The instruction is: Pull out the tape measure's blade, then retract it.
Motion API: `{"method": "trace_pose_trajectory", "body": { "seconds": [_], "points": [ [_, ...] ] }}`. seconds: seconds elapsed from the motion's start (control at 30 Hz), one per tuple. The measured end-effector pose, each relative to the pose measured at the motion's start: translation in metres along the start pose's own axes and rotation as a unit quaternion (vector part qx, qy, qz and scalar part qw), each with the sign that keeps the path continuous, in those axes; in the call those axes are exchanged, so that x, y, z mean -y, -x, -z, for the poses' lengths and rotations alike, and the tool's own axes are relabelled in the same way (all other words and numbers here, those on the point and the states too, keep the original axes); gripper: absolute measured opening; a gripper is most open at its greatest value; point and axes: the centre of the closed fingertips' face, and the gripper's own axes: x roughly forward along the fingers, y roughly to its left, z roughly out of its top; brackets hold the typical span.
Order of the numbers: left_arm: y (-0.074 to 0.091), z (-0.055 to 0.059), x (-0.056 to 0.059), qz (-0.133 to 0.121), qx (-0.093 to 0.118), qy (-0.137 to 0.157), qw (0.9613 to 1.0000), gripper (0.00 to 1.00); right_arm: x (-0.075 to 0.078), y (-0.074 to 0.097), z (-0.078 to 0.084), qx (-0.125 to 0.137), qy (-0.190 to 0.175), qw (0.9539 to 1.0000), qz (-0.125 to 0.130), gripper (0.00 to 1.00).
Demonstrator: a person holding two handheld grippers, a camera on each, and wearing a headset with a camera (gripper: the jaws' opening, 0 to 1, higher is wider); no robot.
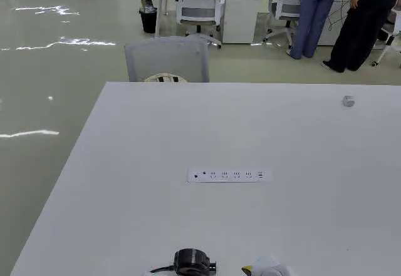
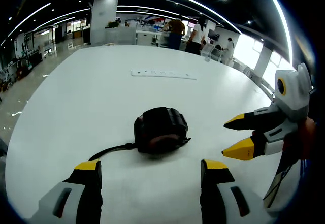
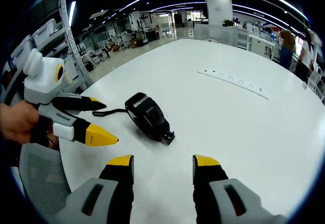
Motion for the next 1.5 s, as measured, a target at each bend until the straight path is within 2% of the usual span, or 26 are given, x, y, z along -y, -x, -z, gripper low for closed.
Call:
{"method": "trace_pose_trajectory", "body": {
  "seconds": [0.07, 0.3, 0.6, 0.7, 1.0, 1.07, 1.1, 1.2, 1.5],
  "points": [
    [0.002, 0.002, 0.001, 0.004, 0.000, 0.001, 1.0000, 0.78, -0.004, 0.005, 0.001, 0.008, -0.016, 0.9998, 0.002, 0.49],
    [0.016, 0.007, 0.006, 0.010, 0.003, 0.005, 0.9999, 0.80, -0.014, 0.020, 0.003, 0.016, -0.029, 0.9994, 0.011, 0.52],
    [0.030, 0.017, 0.006, 0.013, 0.005, 0.007, 0.9999, 0.82, -0.022, 0.038, 0.000, 0.027, -0.046, 0.9983, 0.023, 0.57],
    [0.035, 0.017, 0.005, 0.013, 0.008, 0.006, 0.9999, 0.82, -0.024, 0.043, 0.001, 0.030, -0.054, 0.9978, 0.026, 0.59],
    [0.041, 0.017, 0.004, 0.016, 0.011, 0.006, 0.9998, 0.84, -0.027, 0.050, 0.005, 0.029, -0.057, 0.9975, 0.029, 0.62],
    [0.044, 0.017, 0.005, 0.018, 0.014, 0.007, 0.9997, 0.85, -0.029, 0.052, 0.007, 0.028, -0.058, 0.9975, 0.030, 0.63],
    [0.057, 0.019, 0.009, 0.029, 0.016, 0.004, 0.9994, 0.85, -0.032, 0.063, 0.013, 0.029, -0.072, 0.9964, 0.035, 0.64],
    [0.066, 0.021, 0.012, 0.034, 0.018, 0.001, 0.9992, 0.85, -0.036, 0.071, 0.017, 0.026, -0.076, 0.9960, 0.038, 0.65],
    [0.072, 0.025, 0.013, 0.039, 0.017, -0.001, 0.9991, 0.87, -0.040, 0.079, 0.020, 0.025, -0.081, 0.9956, 0.040, 0.68]
  ]
}}
